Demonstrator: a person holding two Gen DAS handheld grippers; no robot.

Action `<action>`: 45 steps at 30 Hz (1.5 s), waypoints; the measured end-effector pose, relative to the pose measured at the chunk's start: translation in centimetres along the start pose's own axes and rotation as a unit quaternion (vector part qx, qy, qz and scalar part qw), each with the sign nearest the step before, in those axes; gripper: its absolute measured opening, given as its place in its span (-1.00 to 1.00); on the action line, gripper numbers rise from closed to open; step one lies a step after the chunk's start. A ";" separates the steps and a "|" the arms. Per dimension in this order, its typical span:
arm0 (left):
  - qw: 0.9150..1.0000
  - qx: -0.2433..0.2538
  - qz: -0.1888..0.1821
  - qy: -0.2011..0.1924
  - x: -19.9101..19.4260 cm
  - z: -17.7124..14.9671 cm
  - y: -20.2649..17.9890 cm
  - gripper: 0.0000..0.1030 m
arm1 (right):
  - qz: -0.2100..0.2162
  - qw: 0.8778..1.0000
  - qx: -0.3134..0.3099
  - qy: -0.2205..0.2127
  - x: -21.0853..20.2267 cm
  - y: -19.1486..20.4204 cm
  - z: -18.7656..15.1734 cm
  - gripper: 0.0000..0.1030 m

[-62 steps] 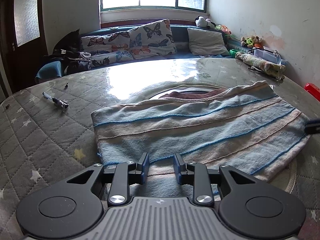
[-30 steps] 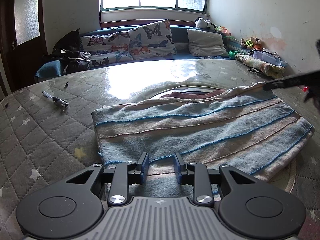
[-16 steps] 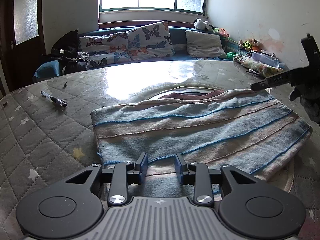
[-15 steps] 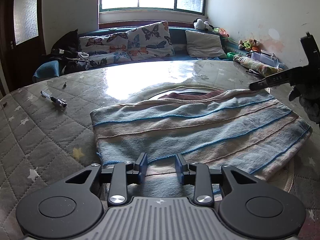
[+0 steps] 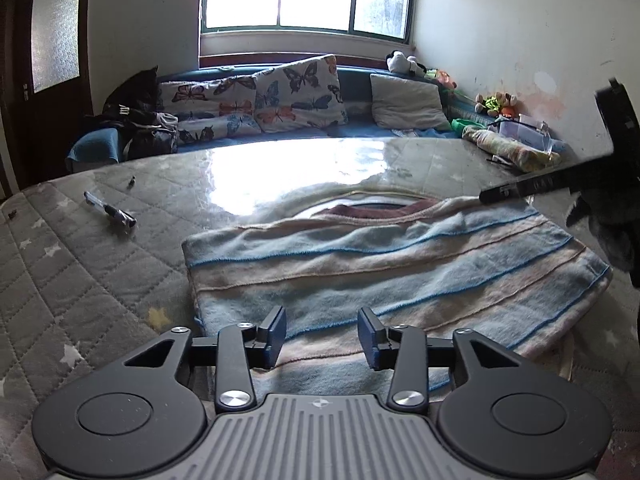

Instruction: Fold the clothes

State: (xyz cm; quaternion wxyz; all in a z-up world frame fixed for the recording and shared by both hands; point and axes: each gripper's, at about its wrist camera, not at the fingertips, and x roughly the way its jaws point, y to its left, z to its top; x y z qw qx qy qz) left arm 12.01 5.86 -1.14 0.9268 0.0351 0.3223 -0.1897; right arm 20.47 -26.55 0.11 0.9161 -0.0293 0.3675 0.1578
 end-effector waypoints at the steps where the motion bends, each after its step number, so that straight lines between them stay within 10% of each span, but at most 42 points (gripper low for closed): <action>1: 1.000 -0.002 0.003 0.000 0.0 0.0 0.1 -0.12 | 0.004 1.000 -0.003 0.004 0.1 0.3 -0.3 -0.50; 11: 0.998 -0.049 0.045 0.005 -1.4 -0.7 2.8 0.15 | 0.013 1.000 -0.024 0.009 0.2 3.3 -1.2 -0.46; 45: 0.995 -0.092 0.031 0.017 -2.1 -2.2 4.9 0.14 | 0.034 0.997 -0.064 0.015 6.8 11.4 2.3 -0.44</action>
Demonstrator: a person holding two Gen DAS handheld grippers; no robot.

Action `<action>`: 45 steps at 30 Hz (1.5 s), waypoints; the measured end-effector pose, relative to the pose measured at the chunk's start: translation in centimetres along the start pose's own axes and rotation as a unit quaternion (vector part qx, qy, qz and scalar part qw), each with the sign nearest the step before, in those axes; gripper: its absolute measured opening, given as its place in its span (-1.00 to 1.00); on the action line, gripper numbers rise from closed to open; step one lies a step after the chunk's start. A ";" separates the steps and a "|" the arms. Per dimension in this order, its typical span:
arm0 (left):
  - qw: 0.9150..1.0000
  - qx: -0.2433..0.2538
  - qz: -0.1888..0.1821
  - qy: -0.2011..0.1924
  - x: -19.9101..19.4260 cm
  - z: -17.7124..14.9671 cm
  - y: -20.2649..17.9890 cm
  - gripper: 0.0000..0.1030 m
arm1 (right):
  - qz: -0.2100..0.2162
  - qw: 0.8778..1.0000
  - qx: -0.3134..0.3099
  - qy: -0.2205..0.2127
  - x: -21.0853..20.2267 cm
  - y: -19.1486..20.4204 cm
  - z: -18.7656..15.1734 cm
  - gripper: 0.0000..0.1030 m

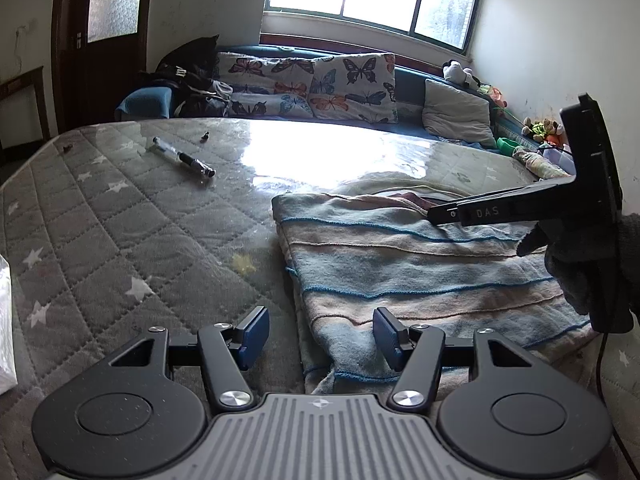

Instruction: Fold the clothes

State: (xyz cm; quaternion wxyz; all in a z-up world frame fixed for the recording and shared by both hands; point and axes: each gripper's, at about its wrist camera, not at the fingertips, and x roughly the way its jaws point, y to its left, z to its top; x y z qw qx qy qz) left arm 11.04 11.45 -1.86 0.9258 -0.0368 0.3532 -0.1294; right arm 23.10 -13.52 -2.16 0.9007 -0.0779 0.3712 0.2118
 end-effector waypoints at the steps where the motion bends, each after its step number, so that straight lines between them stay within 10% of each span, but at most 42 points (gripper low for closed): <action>1: 1.000 -0.001 0.000 -0.001 -0.1 0.0 0.0 0.14 | 0.004 1.000 -0.002 -0.001 -0.4 0.0 -0.1 -0.44; 19: 0.998 -0.054 -0.030 0.024 -0.5 -0.1 0.4 -0.40 | 0.085 0.991 -0.100 -0.002 -8.0 6.5 -5.3 -0.44; 38: 0.988 -0.123 -0.079 0.055 -0.1 1.5 2.6 -0.61 | 0.108 0.946 -0.300 -0.056 -8.3 19.1 -8.5 -0.27; 45: 0.987 -0.129 -0.080 0.052 -0.3 1.8 3.2 -0.59 | 0.089 0.952 -0.286 -0.064 -8.3 19.0 -8.6 -0.79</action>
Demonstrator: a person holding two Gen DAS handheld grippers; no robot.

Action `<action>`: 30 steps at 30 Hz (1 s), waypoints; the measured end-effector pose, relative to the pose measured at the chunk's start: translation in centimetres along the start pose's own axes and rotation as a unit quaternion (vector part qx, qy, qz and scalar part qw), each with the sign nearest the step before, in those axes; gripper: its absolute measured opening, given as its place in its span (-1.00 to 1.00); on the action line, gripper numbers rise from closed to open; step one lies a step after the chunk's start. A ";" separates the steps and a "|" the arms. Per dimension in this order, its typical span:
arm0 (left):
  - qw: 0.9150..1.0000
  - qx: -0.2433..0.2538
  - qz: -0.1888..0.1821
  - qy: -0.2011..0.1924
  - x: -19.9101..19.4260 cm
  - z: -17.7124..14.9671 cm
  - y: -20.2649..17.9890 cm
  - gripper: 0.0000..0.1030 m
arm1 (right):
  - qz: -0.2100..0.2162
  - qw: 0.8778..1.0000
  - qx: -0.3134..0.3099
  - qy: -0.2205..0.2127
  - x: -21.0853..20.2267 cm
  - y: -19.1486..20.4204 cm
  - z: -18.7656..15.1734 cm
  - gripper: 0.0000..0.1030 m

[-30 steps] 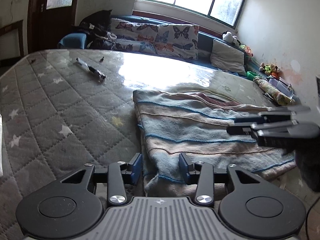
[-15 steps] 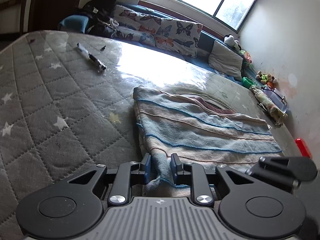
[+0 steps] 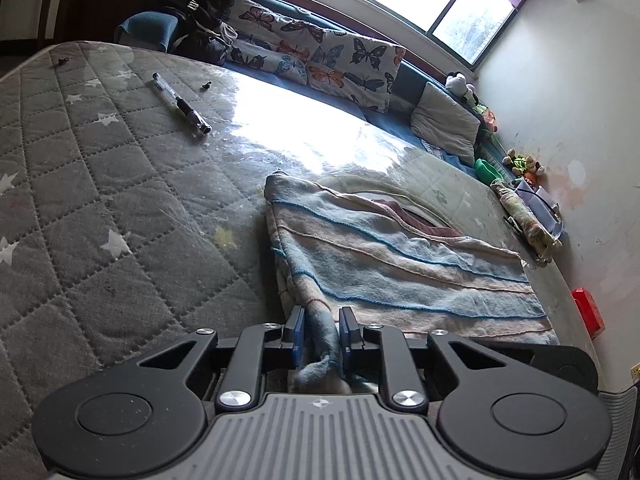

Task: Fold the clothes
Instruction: 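Grasp the towel edge with the left gripper and lift it up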

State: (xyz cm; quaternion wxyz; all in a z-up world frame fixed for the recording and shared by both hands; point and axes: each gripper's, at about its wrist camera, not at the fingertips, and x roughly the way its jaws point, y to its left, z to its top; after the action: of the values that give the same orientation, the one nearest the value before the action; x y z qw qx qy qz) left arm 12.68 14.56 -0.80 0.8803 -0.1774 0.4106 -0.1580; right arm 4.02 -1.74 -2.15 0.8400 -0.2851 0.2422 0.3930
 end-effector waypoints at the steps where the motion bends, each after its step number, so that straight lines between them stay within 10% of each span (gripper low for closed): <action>1: 1.000 -0.003 0.001 -0.004 -0.1 0.1 0.1 -0.59 | 0.004 1.000 0.010 -0.001 -0.3 -0.3 0.0 -0.85; 5: 0.999 -0.025 0.011 -0.019 -0.3 0.9 0.7 -0.10 | 0.023 0.998 0.049 -0.012 -1.8 -1.7 -0.2 -0.90; 15: 0.995 -0.099 -0.002 -0.004 1.6 2.5 2.2 0.02 | 0.053 0.994 0.086 -0.041 -5.3 -3.0 -0.6 -0.93; 30: 0.988 -0.142 -0.041 -0.037 -0.7 2.6 3.1 -0.72 | 0.077 0.990 0.093 -0.074 -8.7 -2.3 0.0 -0.93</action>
State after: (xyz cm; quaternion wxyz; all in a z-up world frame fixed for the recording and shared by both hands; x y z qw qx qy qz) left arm 14.66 18.09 -0.14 0.8534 -0.3236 0.3881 -0.1275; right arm 0.83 -7.46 4.04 0.8460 -0.1561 0.2359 0.4520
